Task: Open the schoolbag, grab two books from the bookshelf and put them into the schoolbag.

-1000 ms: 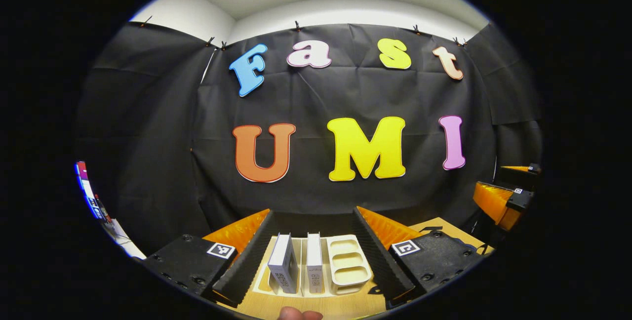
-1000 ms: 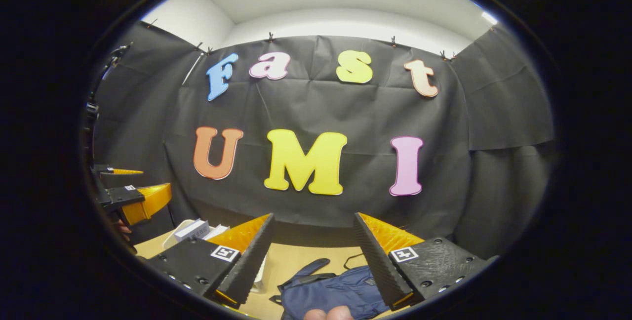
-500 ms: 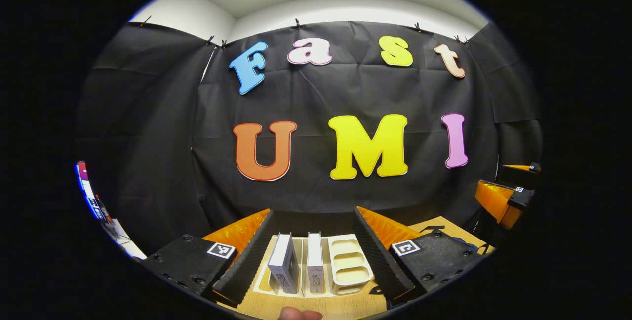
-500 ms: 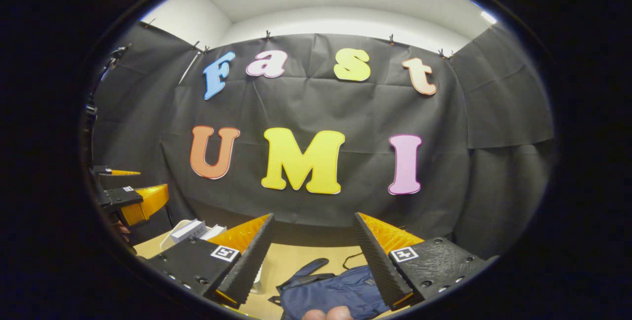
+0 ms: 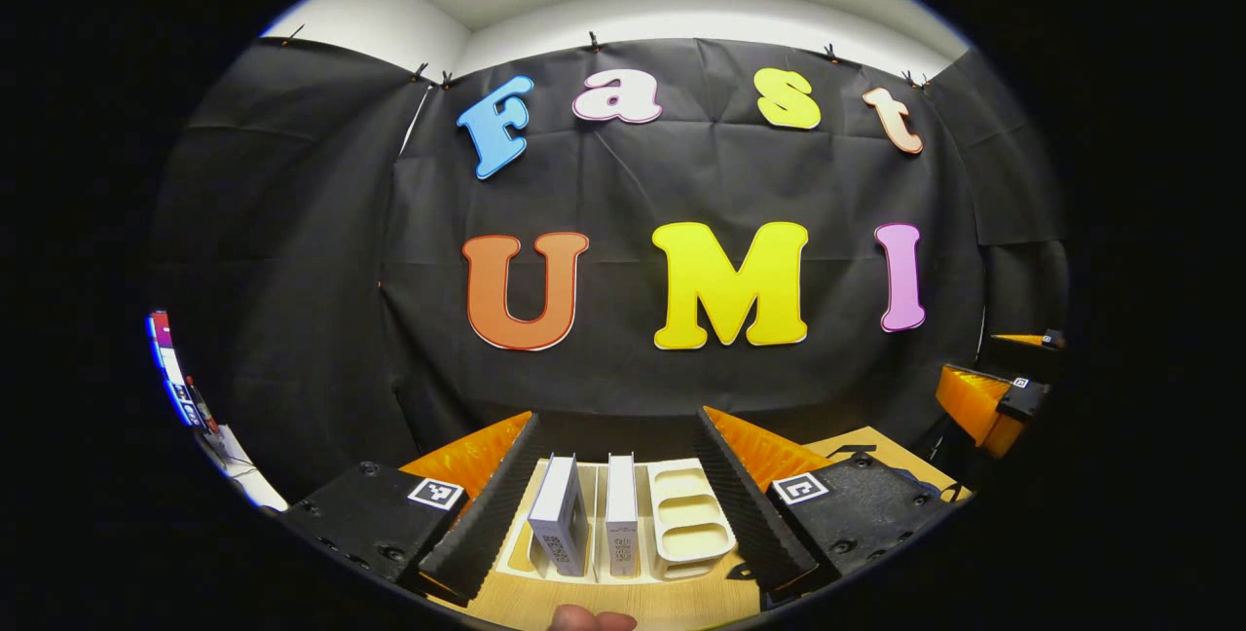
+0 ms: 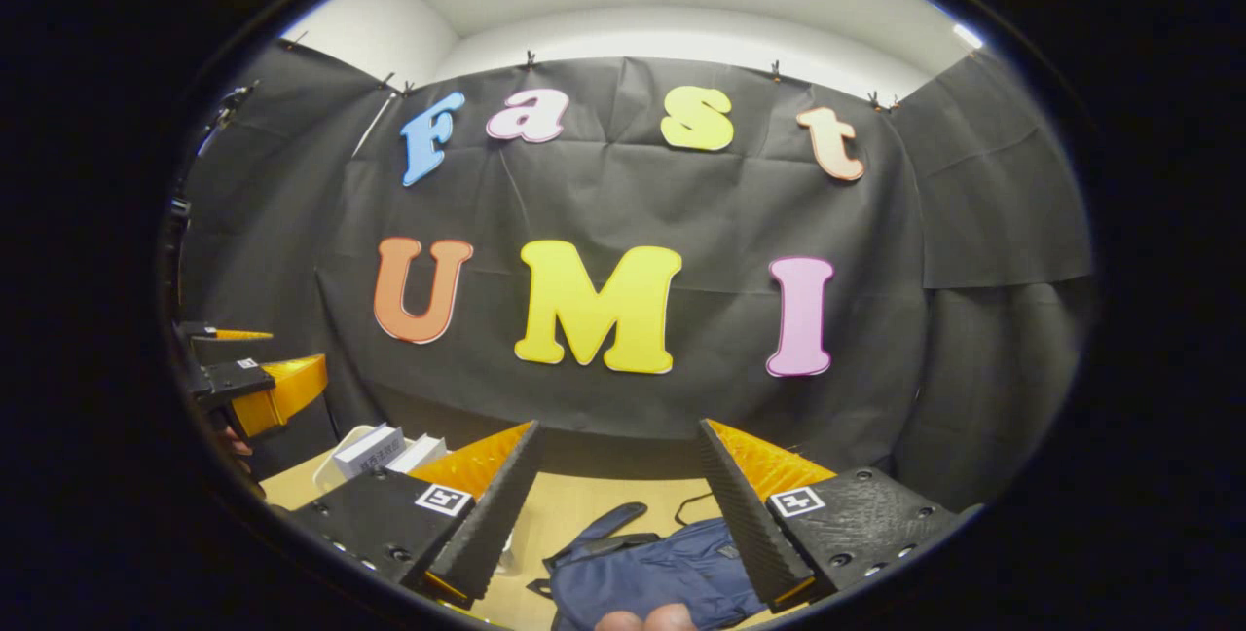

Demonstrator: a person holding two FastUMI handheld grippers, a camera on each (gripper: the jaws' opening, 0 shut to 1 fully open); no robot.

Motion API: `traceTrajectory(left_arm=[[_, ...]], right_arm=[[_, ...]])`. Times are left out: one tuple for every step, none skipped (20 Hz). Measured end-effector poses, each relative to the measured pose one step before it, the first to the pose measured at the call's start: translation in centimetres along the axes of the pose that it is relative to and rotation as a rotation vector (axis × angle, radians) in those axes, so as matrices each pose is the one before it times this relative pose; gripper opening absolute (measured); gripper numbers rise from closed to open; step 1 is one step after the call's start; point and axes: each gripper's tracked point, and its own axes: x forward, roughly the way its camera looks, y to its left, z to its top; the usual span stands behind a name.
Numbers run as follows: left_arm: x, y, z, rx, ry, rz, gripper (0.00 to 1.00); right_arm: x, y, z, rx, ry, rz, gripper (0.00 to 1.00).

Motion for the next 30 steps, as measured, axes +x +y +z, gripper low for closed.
traceTrajectory(left_arm=[[0.093, -0.005, -0.055, 0.00072, 0.00078, 0.00105, 0.99], [-0.114, 0.022, -0.078, -0.00107, 0.00101, -0.00109, 0.99], [-0.030, -0.019, -0.084, -0.00239, 0.00017, -0.00140, 0.99], [0.003, 0.001, 0.052, -0.00172, -0.00153, 0.00077, 0.99], [-0.028, 0.019, -0.044, -0.00099, -0.00076, -0.00056, 0.99], [-0.051, 0.077, -0.160, 0.00308, -0.00034, 0.00031, 0.99], [-0.104, 0.123, -0.026, 0.00365, -0.00015, 0.00235, 0.99], [-0.074, 0.216, -0.024, 0.00228, -0.00276, 0.00260, 0.99], [-0.019, 0.216, -0.078, -0.00049, 0.00060, 0.00272, 0.99], [-0.046, 0.147, -0.064, -0.00198, 0.00203, 0.00321, 0.99], [-0.129, 0.256, -0.164, -0.00019, 0.00398, 0.00371, 0.99], [-0.083, 0.271, -0.246, 0.00186, 0.00451, 0.00566, 0.99], [-0.033, 0.218, -0.212, 0.00157, 0.00382, 0.00373, 0.99], [-0.059, 0.269, -0.233, 0.00156, 0.00524, 0.00344, 0.99], [-0.055, 0.254, -0.162, 0.00211, 0.00548, 0.00434, 0.99], [-0.142, 0.192, -0.262, 0.00133, 0.00550, 0.00401, 0.99], [-0.040, 0.162, -0.337, 0.00145, 0.00648, 0.00315, 0.99], [-0.095, 0.285, -0.154, 0.00177, 0.00525, 0.00493, 0.99], [-0.088, 0.226, -0.243, 0.00150, 0.00445, 0.00436, 0.99], [-0.020, 0.245, -0.072, 0.00060, 0.00380, 0.00451, 0.99], [-0.055, 0.165, -0.211, 0.00012, 0.00403, 0.00364, 0.99], [-0.005, 0.226, -0.119, 0.00001, 0.00397, 0.00496, 0.99], [0.037, 0.146, -0.173, -0.00073, 0.00377, 0.00501, 0.99], [-0.003, 0.129, -0.169, -0.00247, 0.00540, 0.00284, 0.99], [0.022, 0.110, -0.127, -0.00243, 0.00425, 0.00350, 0.99], [-0.046, 0.080, -0.011, -0.00093, 0.00182, 0.00311, 0.99], [-0.013, 0.166, -0.037, 0.00226, 0.00160, 0.00190, 0.99], [0.097, 0.042, -0.083, 0.00472, 0.00135, 0.00406, 0.99], [0.021, 0.171, -0.128, 0.00366, 0.00272, 0.00325, 0.99], [0.051, 0.138, -0.188, 0.00039, 0.00311, 0.00492, 0.99]], right_arm=[[0.088, -0.032, -0.655, -0.00610, 0.01848, 0.00150, 0.95], [0.119, 0.064, -0.798, -0.00558, 0.02215, 0.00504, 0.95], [0.168, 0.206, -1.055, -0.00680, 0.02855, 0.00765, 0.95], [0.262, 0.119, -1.359, -0.00781, 0.03499, 0.00715, 0.95], [0.326, 0.067, -1.537, -0.01185, 0.04514, 0.00357, 0.93], [0.372, 0.076, -1.814, -0.00947, 0.04811, 0.00335, 0.93], [0.516, 0.143, -1.978, -0.00893, 0.05742, 0.00113, 0.98], [0.569, 0.118, -2.015, -0.00737, 0.06333, -0.00344, 0.96], [0.616, 0.180, -2.173, -0.00163, 0.07180, -0.00021, 0.96], [0.754, 0.236, -2.307, -0.00433, 0.07271, -0.00242, 0.99], [0.930, 0.224, -2.232, -0.00583, 0.07470, -0.00802, 0.99], [1.002, 0.361, -2.230, -0.00061, 0.06929, 0.00565, 0.99], [0.878, 0.516, -2.033, -0.00022, 0.06523, 0.00774, 0.96], [0.942, 0.399, -1.832, -0.00146, 0.06083, 0.00264, 0.99], [1.002, 0.410, -1.635, -0.00745, 0.05246, 0.00506, 0.96], [1.003, 0.315, -1.288, -0.01101, 0.04118, -0.00024, 0.96], [0.891, 0.254, -1.030, -0.01434, 0.03437, -0.00051, 0.96], [0.745, 0.239, -0.782, -0.02159, 0.02541, -0.00124, 0.96], [0.748, 0.304, -0.590, -0.02424, 0.02018, -0.00300, 0.96], [0.721, 0.235, -0.625, -0.02701, 0.01956, -0.00260, 0.96], [0.678, 0.237, -0.357, -0.02275, 0.01582, -0.00421, 0.96], [0.615, 0.120, -0.306, -0.01707, 0.01724, -0.00221, 0.96], [0.704, 0.170, -0.331, -0.01536, 0.02065, -0.00375, 0.96], [0.569, 0.192, -0.398, -0.00983, 0.01930, -0.00468, 0.96], [0.659, 0.054, -0.295, -0.01160, 0.01930, -0.00986, 0.99], [0.460, 0.002, -0.440, -0.01341, 0.02017, -0.01092, 0.96], [0.536, 0.126, -0.205, -0.00936, 0.01350, -0.00703, 0.96], [0.616, 0.061, -0.285, -0.01188, 0.01494, -0.00964, 0.96], [0.448, 0.087, -0.169, -0.01183, 0.00855, -0.00875, 0.96], [0.497, -0.064, -0.206, -0.01617, 0.01057, -0.01807, 0.96]])
